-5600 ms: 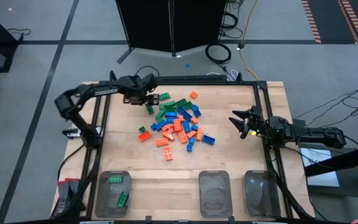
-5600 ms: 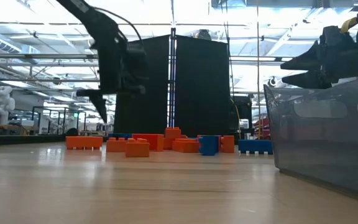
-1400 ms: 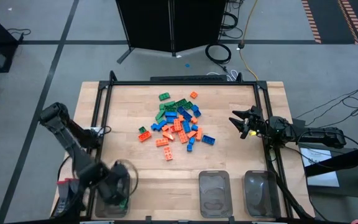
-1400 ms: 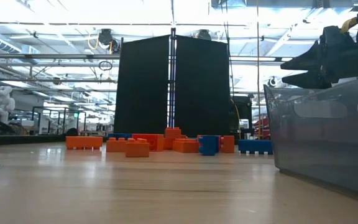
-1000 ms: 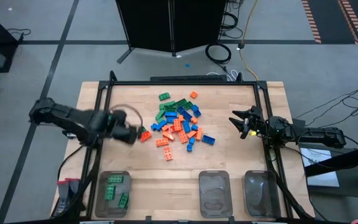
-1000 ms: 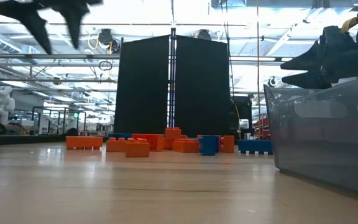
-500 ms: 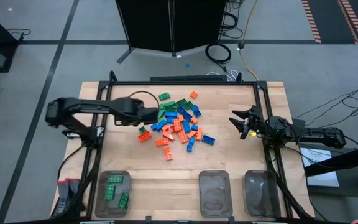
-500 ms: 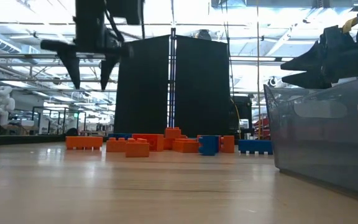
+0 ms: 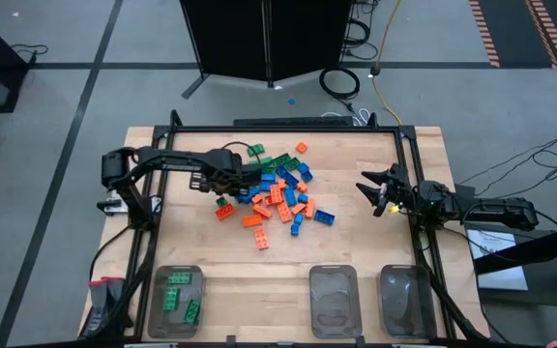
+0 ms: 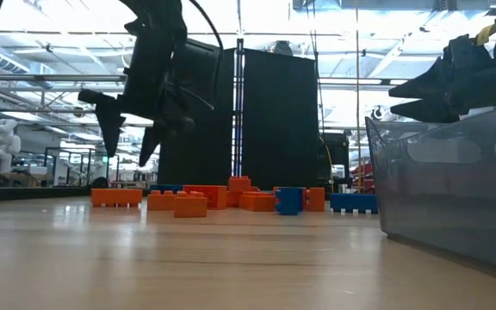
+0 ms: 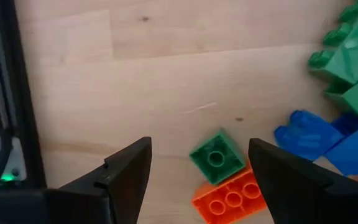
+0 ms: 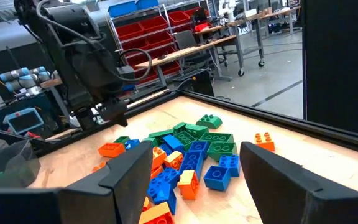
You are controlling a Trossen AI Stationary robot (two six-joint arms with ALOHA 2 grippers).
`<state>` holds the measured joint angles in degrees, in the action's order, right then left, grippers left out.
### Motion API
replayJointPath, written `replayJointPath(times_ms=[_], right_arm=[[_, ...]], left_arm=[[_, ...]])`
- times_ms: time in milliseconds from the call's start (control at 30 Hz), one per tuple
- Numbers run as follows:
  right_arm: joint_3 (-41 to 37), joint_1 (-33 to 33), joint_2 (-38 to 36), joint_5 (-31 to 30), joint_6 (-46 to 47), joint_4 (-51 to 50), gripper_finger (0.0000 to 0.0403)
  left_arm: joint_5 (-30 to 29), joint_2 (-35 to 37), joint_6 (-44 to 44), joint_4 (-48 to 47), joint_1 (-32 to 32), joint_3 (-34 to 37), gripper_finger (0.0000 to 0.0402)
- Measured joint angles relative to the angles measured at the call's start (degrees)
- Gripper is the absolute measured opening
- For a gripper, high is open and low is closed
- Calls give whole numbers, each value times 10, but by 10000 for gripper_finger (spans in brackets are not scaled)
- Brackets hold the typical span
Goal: Sort blocks
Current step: Put the green game piece into the left black bin
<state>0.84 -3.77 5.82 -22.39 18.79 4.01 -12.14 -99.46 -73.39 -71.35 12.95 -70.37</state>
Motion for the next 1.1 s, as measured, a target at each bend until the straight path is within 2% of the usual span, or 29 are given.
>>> replayJointPath(times_ms=[133, 233, 400, 733, 1100], right_arm=[[0, 0, 0, 0, 0, 0, 238], [0, 0, 0, 0, -5, 0, 238], [0, 0, 0, 0, -7, 0, 238], [0, 0, 0, 0, -6, 0, 238], [0, 0, 0, 0, -5, 0, 238]], left_arm=[[-1, 5, 61, 14, 6, 1, 272], [17, 5, 91, 62, 6, 29, 272], [69, 5, 77, 115, 6, 97, 272], [55, 7, 97, 146, 5, 111, 272], [53, 7, 69, 146, 5, 128, 272]])
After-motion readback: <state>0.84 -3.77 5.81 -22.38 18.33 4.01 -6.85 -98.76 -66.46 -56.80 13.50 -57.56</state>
